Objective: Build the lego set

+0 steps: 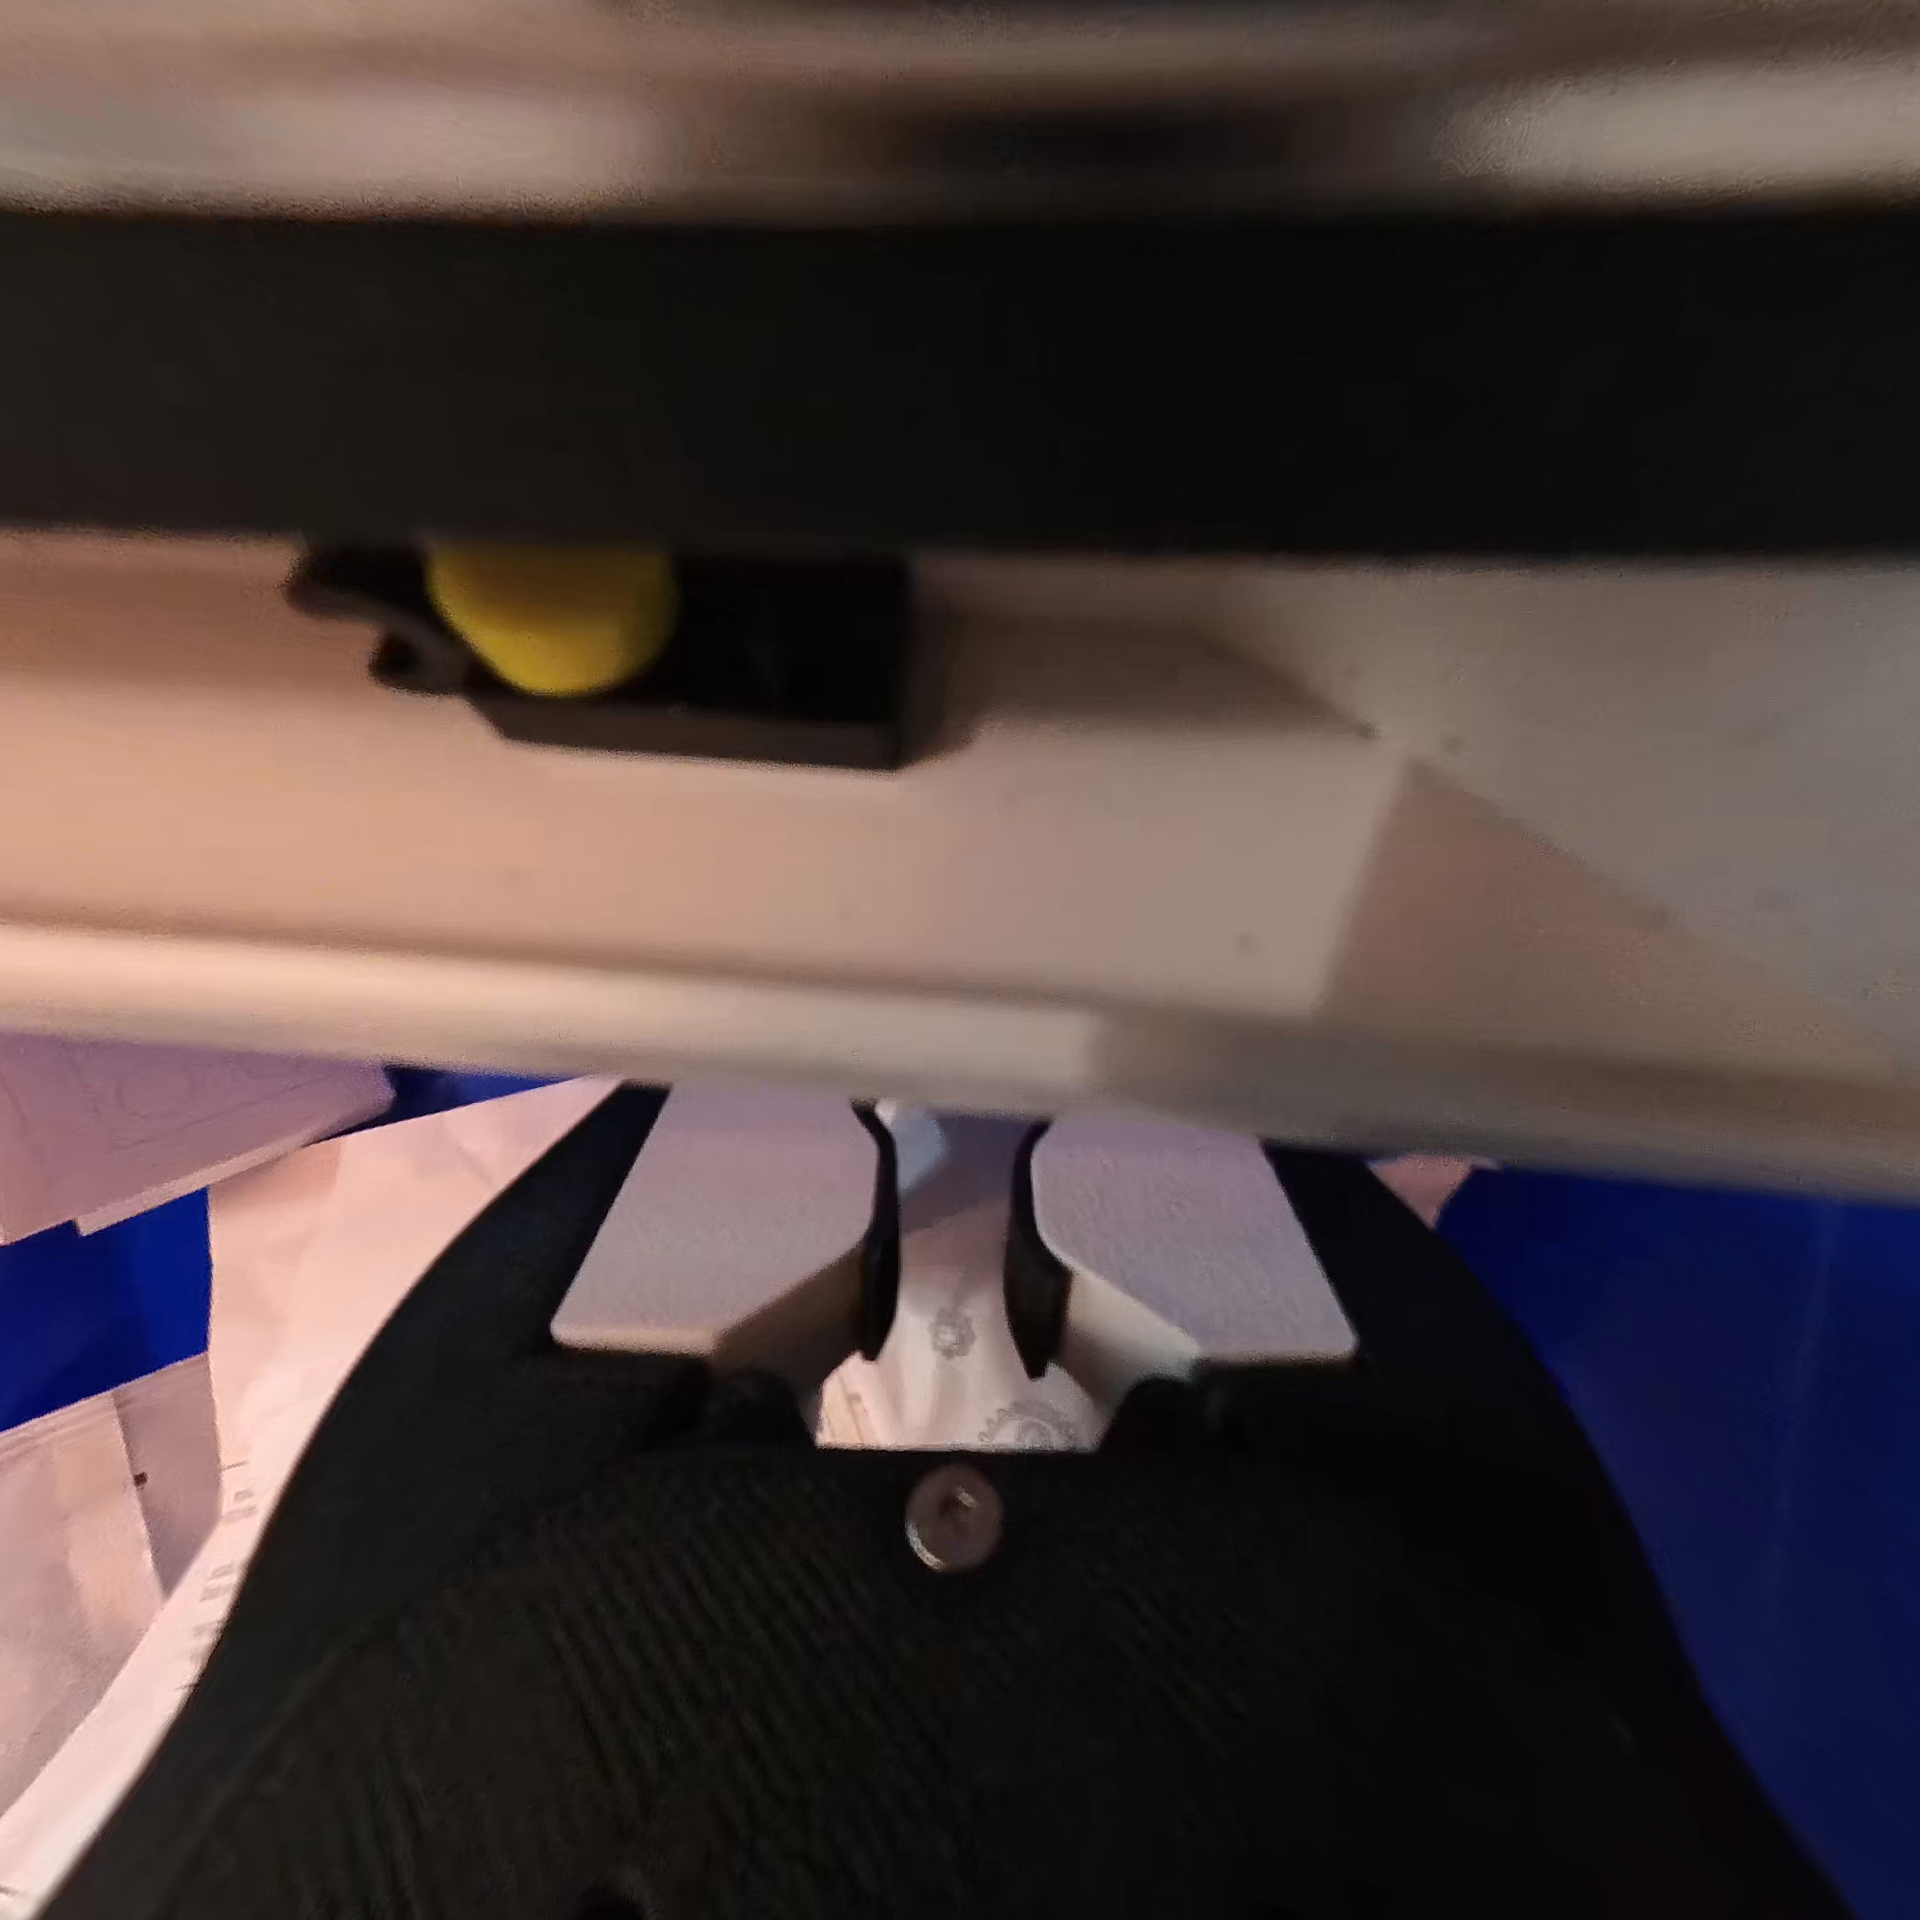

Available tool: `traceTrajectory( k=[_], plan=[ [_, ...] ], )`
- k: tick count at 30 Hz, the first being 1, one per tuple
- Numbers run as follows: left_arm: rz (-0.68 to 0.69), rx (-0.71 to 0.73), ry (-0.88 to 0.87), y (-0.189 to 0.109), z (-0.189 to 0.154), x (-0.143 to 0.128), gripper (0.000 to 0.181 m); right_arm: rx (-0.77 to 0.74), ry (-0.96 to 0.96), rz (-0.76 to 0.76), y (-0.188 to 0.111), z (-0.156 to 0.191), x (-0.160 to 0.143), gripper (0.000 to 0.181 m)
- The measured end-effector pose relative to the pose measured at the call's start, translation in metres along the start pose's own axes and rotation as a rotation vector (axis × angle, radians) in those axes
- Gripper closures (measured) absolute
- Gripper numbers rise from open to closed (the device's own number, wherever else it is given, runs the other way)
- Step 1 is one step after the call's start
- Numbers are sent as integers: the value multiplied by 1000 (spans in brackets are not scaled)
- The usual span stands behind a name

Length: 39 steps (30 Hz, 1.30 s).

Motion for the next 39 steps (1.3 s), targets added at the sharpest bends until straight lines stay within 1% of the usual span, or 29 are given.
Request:
traceTrajectory(
  k=[3, 7, 10, 14, 17, 21, 25, 27, 32, 35, 39],
  plan=[
    [8, 13, 5, 0, 2, -1, 181, 38, 10, 1, 0, 3, -1, 172],
    [1, 14, -7, 0, 1, -1, 181, 27, 4, -16, 3, 2, 0, 181],
    [9, 24, 7, 0, 0, -1, 181, 23, 1, -16, 3, 2, 0, 181],
    [13, 32, 12, 0, 1, -2, 181, 13, -30, -18, 2, 4, -1, 164],
    [17, 35, 12, 0, 2, -3, 181, -23, -43, -14, 3, 3, -2, 160],
    [21, 32, 9, 1, 3, -4, 181, -53, -62, -26, 5, -1, -1, 164],
    [11, 34, -3, -1, 5, -3, 181, -32, -71, -27, 5, 0, -2, 168],
    [7, 34, -14, -2, 7, -4, 181, -26, -78, -27, 6, 1, -2, 177],
    [10, 47, -8, -3, 8, -4, 181, -8, -93, -17, 5, 0, -2, 177],
    [7, 69, 8, -5, 10, -2, 181, 4, -135, -10, -6, 2, 0, 176],
    [-12, 98, -2, -9, 15, 0, 181, 15, -263, -22, -40, 8, 5, 175]
  ],
)
Point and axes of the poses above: each gripper's, where its closed fingertips meet, y out along the fingers, x out of its top, z = x × y across the jaws, the point moved 10 cm from there along -y, back along the fingers, and after that the axes turned 7 degrees about y, right-handed, at the moved point
